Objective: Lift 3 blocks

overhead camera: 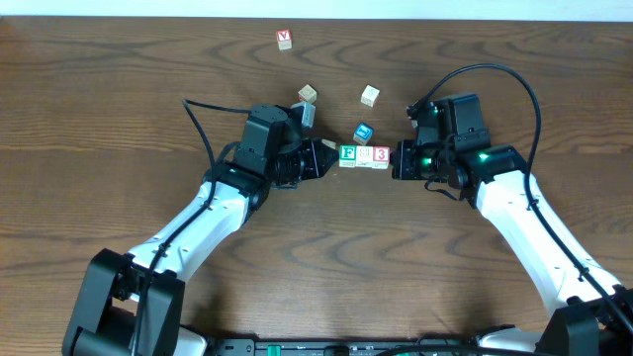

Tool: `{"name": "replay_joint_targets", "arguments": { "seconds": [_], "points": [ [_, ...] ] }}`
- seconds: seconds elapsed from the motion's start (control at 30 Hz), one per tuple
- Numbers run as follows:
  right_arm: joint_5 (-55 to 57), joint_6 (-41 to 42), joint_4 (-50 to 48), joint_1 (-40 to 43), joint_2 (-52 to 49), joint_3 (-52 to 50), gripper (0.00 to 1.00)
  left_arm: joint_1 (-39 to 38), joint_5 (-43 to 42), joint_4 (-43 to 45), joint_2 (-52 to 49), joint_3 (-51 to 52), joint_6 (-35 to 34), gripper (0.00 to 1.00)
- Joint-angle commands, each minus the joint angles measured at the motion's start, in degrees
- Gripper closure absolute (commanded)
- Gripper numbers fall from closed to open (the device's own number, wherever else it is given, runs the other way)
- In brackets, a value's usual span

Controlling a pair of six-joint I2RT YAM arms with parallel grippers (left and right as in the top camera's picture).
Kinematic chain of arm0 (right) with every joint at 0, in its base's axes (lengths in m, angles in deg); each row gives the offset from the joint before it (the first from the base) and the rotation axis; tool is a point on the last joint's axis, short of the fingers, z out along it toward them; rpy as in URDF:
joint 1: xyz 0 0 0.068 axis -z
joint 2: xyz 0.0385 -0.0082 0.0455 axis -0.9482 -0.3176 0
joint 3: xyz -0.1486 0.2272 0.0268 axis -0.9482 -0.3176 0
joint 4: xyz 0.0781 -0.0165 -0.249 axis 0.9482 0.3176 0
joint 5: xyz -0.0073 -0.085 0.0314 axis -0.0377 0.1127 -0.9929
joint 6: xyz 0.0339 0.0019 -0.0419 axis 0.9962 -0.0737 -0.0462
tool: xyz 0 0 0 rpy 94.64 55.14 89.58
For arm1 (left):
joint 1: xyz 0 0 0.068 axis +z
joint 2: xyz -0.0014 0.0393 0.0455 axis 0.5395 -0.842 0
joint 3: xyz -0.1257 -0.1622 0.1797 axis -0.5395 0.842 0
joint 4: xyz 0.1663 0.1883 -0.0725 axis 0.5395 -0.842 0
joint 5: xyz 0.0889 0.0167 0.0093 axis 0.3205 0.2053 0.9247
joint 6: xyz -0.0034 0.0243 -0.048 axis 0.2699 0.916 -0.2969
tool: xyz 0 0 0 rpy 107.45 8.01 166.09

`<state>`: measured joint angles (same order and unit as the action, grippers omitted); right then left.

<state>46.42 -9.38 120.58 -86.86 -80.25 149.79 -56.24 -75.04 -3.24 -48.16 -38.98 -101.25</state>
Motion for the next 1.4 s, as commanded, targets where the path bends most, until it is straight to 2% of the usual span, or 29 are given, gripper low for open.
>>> {"name": "replay_joint_targets", "arguments": {
  "seconds": [0.0, 0.97, 1.37],
  "points": [
    [-7.61, 0.57, 0.17, -1.44, 0.46, 1.92, 0.99, -2.64, -5.81, 0.44, 0.55, -0.98, 1.01, 0.93],
    [-6.54, 0.5, 2.14, -1.6, -1.49, 1.86, 0.99, -2.64, -4.13, -2.97, 0.52, -0.83, 2.54, 0.93],
    [-6.54, 0.13, 2.82, -1.6, -1.6, 1.79, 0.99, -4.87, -1.53, -2.97, 0.52, -0.42, 2.56, 0.93]
  ]
}}
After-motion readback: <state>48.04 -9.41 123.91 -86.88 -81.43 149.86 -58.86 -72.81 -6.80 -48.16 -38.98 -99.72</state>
